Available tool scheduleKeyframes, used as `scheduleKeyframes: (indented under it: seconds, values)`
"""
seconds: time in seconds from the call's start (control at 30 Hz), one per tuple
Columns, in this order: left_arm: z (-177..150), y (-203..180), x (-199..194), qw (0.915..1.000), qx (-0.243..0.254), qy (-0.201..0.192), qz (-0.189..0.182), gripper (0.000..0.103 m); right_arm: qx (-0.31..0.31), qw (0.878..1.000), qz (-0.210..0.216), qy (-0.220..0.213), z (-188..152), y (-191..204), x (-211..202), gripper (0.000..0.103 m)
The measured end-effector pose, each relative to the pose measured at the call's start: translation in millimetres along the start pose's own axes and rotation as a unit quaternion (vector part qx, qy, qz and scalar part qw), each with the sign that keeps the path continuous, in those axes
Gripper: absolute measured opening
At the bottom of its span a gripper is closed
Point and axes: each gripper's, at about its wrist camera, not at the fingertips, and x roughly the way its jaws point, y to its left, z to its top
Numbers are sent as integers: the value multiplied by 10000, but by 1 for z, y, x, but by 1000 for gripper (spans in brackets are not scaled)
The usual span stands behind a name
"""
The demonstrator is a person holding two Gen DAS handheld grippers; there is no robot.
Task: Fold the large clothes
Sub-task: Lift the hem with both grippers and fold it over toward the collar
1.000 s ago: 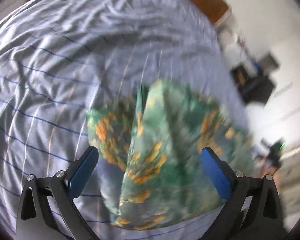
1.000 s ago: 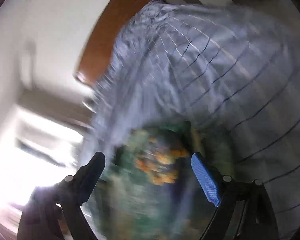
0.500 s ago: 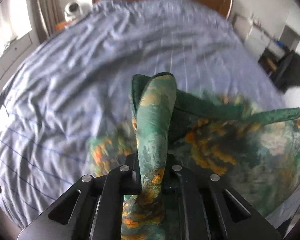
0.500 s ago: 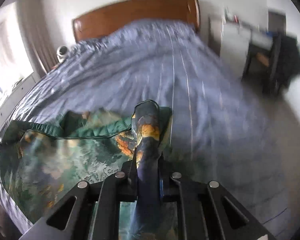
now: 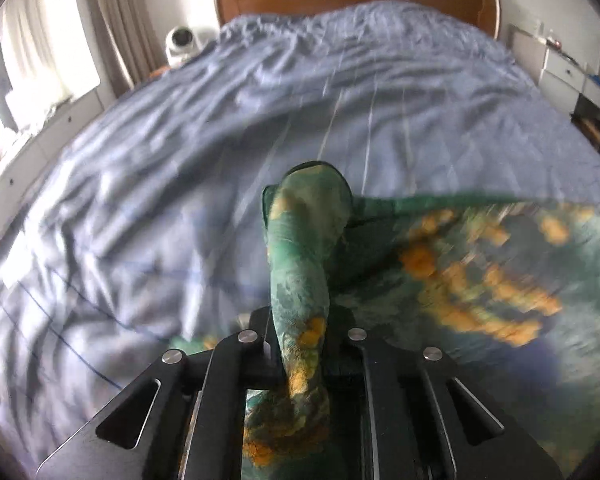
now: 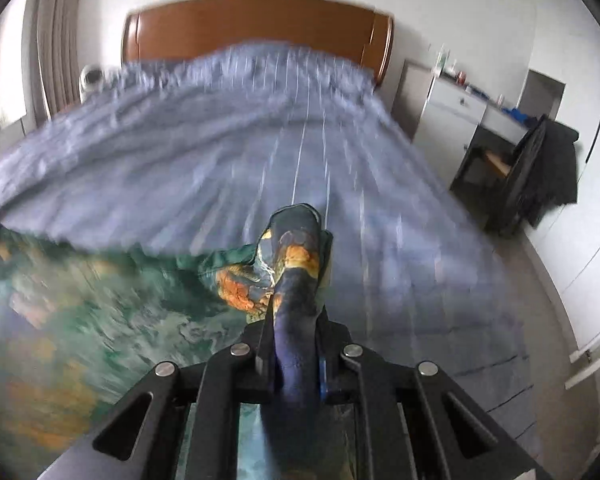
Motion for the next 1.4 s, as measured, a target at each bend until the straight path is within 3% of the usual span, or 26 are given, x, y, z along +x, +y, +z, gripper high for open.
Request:
scheduleKeyframes:
  seconds: [0.17, 0.47, 0.73, 1.0, 1.4]
  values:
    - [-14, 2, 14, 9994, -234, -208, -150, 16, 209, 9991, 175, 328, -36, 6, 45, 14]
    - [-14, 3, 22, 9981, -423, -232, -382, 17, 750, 9956, 453, 341, -44, -8, 70, 17]
    - [-15, 4, 22, 9976, -473, -252, -443, 18, 813, 9947, 519, 350, -43, -10, 72, 17]
    - [-15, 9, 24, 9961, -598, -226, -608, 18, 1199, 9879, 908, 375, -45, -24, 75, 19]
    - [-15, 16, 24, 9930, -798, -224, -843, 21, 1430, 9823, 1142, 400, -45, -30, 80, 20]
